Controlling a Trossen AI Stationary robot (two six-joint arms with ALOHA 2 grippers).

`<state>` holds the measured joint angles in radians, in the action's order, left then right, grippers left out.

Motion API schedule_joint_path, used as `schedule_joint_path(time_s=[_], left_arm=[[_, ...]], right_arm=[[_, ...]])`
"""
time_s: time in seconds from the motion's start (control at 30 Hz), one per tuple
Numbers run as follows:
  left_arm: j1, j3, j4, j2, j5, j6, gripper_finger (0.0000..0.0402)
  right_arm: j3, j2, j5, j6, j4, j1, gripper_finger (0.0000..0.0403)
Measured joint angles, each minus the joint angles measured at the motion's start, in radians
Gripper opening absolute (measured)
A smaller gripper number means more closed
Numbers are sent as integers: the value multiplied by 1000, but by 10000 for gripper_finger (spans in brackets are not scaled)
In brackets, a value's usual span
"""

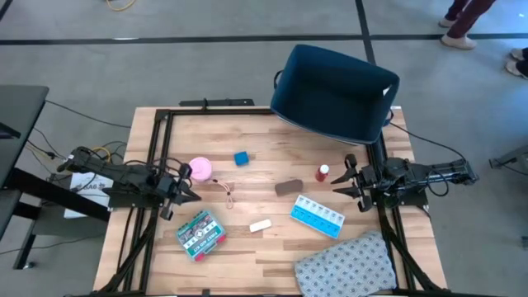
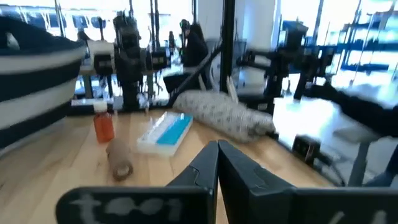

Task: Pick & place medical supplies in basket/bin
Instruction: Put the orange pill bottle into the blue bin

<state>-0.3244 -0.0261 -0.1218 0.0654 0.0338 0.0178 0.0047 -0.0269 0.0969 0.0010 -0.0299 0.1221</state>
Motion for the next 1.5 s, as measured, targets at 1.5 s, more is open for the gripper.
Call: schedule_joint_path(time_s=[1.5], left_arm=[[0,-3,-225,2,487,67,2]], right_arm=[[27,-69,-123,-151,-221,1,121]])
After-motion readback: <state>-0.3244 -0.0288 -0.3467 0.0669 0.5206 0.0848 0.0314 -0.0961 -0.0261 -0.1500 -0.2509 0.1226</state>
